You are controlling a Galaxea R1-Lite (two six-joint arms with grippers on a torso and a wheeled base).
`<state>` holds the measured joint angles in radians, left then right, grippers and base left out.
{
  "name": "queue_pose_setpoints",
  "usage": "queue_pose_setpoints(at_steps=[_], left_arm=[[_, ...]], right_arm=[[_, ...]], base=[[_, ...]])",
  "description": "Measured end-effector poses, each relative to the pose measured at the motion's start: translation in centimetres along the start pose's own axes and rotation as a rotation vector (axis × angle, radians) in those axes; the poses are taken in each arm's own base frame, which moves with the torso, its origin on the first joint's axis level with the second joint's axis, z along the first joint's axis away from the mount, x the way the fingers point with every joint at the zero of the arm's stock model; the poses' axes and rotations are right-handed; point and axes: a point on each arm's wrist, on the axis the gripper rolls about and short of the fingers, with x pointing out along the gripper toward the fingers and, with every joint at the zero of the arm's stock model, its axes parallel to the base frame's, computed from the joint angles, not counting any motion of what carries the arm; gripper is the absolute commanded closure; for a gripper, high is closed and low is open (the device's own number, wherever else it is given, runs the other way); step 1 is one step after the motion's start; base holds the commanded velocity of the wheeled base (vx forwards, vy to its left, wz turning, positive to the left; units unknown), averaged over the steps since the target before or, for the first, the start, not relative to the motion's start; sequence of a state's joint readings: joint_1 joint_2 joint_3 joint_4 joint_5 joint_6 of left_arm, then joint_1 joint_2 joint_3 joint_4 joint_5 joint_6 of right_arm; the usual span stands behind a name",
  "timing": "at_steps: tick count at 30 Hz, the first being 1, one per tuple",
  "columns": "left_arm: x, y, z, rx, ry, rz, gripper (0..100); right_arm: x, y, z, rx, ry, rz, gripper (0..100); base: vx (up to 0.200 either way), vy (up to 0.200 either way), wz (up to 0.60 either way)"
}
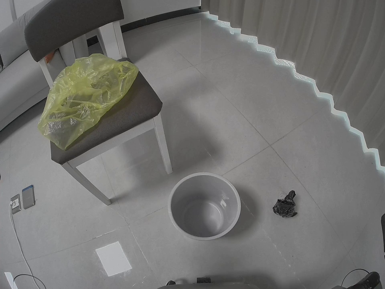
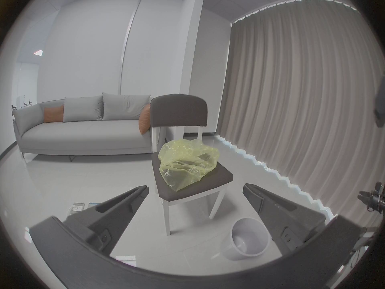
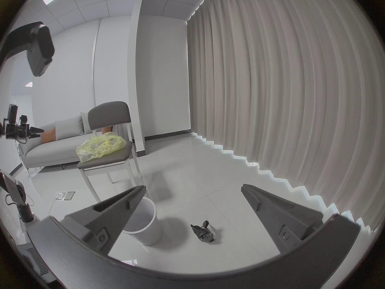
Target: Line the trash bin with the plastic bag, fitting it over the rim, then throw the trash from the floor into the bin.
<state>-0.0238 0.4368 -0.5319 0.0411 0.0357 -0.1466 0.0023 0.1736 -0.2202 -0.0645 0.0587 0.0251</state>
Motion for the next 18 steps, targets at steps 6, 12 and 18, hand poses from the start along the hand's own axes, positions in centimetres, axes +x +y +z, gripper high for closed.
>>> queue_pose_setpoints(at_steps=[6, 12, 18], left_arm=[[5.7, -0.5, 3.7, 0.014, 0.118, 0.077, 0], [13.1, -0.2, 5.9, 0.024, 0.237, 0.161, 0], [20.7, 1.4, 5.8, 0.024, 0.347, 0.249, 0]], right_arm=[[1.2, 0.0, 1.7, -0.012, 0.039, -0.009, 0], [2.2, -0.1, 2.6, -0.022, 0.077, -0.02, 0], [2.9, -0.2, 3.2, -0.031, 0.1, -0.04, 0]], base=[[0.0, 0.0, 0.0], [0.0, 0.0, 0.0], [0.0, 0.0, 0.0]])
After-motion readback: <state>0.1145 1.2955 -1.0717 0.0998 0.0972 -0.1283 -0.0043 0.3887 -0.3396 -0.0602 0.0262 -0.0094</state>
